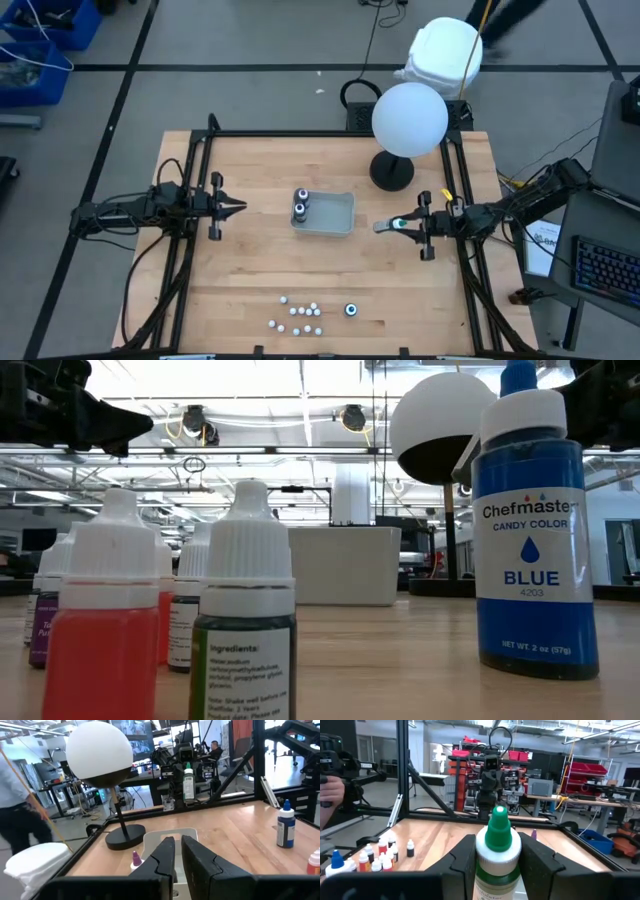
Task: Pick & Place food coloring
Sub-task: Put the large green food coloring bottle into the gray bin
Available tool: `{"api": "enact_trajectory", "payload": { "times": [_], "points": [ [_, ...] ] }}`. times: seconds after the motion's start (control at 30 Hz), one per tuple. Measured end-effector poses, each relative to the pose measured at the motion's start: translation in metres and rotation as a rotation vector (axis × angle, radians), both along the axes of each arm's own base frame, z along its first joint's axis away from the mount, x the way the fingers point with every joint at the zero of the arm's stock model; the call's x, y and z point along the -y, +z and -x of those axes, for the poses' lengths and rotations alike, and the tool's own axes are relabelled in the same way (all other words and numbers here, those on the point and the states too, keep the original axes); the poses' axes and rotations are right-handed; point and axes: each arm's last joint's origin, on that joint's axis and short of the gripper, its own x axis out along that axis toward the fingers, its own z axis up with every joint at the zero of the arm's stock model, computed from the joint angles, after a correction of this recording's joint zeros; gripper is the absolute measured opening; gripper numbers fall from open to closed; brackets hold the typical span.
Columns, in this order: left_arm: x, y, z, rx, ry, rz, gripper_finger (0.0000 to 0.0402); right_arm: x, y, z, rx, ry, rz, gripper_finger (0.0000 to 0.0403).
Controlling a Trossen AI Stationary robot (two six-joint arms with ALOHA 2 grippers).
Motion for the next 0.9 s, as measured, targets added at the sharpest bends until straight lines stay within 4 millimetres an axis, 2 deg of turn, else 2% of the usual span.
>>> {"api": "enact_trajectory", "payload": {
  "times": [0.7,0.9],
  "points": [
    [-0.0005,0.0006,0.0001,0.006,0.016,-0.002,0.0042,-0.0001,0.0035,-0.0001,0.037,0.000,-0.003,0.0106],
    [-0.0005,0.0007,0.0001,0.007,0.017,-0.002,0.0042,-0.0025,0.0022,-0.0074,0.050,0.000,-0.027,0.0106]
  ]
}}
